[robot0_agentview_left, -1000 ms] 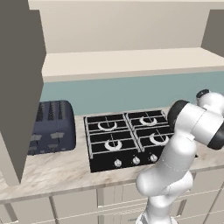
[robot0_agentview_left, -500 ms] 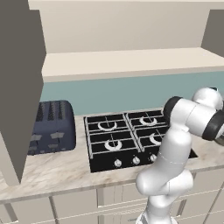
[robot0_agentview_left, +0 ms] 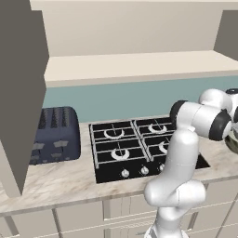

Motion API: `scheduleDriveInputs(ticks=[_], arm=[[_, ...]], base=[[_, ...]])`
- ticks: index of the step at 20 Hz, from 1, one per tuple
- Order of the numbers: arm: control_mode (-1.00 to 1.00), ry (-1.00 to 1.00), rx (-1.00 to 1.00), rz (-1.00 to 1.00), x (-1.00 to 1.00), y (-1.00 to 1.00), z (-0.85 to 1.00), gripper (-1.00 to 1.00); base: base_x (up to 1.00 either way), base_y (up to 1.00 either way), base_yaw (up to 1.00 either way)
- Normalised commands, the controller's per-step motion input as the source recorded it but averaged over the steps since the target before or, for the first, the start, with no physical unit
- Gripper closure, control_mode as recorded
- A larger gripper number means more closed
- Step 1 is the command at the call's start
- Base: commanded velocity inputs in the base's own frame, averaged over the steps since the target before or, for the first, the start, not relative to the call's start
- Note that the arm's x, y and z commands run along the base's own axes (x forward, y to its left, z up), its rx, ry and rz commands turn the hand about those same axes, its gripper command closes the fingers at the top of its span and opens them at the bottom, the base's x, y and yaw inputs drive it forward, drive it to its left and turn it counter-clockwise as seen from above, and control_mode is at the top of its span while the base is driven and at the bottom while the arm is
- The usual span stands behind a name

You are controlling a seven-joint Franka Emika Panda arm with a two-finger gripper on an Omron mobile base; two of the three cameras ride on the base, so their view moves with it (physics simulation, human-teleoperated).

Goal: Open the cabinet and setup a tea strainer by placing it in the bowl upright.

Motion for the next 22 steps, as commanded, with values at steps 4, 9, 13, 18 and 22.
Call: scheduleDriveInputs(ticks=[4, 9, 13, 18, 22], arm=[[-1.00, 0.00, 0.04, 0.00, 0.11, 0.00, 0.00, 1.00], [-1.00, 0.00, 0.00, 0.00, 0.10, 0.00, 0.00, 1.00], [-1.00, 0.00, 0.00, 0.00, 0.00, 0.03, 0.00, 1.00], [-1.00, 0.00, 0.00, 0.00, 0.00, 0.07, 0.00, 1.00], [-1.00, 0.00, 0.00, 0.00, 0.00, 0.01, 0.00, 1.00]], base=[[0.00, 0.00, 0.00], [0.00, 0.00, 0.00], [0.00, 0.00, 0.00], [0.00, 0.00, 0.00], [0.00, 0.00, 0.00]])
